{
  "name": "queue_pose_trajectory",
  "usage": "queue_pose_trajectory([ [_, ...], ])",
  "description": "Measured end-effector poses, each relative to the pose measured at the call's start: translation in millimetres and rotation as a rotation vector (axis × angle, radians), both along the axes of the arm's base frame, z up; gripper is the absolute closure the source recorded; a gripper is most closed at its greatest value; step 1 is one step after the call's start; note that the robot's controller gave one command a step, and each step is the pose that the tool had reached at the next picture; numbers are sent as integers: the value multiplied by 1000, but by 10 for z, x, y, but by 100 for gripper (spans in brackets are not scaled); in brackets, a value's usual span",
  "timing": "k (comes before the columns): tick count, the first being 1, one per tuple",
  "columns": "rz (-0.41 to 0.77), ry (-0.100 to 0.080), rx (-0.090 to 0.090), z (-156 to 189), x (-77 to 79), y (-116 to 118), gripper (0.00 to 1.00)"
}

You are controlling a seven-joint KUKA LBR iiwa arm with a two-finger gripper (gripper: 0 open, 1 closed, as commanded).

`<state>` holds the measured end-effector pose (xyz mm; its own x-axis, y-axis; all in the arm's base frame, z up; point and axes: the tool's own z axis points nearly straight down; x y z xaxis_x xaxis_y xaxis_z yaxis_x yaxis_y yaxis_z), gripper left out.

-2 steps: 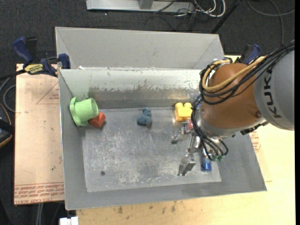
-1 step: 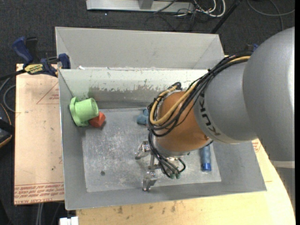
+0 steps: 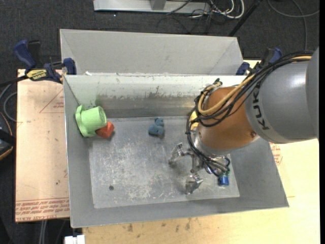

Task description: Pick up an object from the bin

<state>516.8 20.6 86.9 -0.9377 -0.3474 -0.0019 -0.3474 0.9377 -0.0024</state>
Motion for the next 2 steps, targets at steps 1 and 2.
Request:
queue_pose_trajectory([
  [1,-198,-5,3,1082,-180,-295,0],
  [2,8,-3,4,-112,-108,-883,0],
])
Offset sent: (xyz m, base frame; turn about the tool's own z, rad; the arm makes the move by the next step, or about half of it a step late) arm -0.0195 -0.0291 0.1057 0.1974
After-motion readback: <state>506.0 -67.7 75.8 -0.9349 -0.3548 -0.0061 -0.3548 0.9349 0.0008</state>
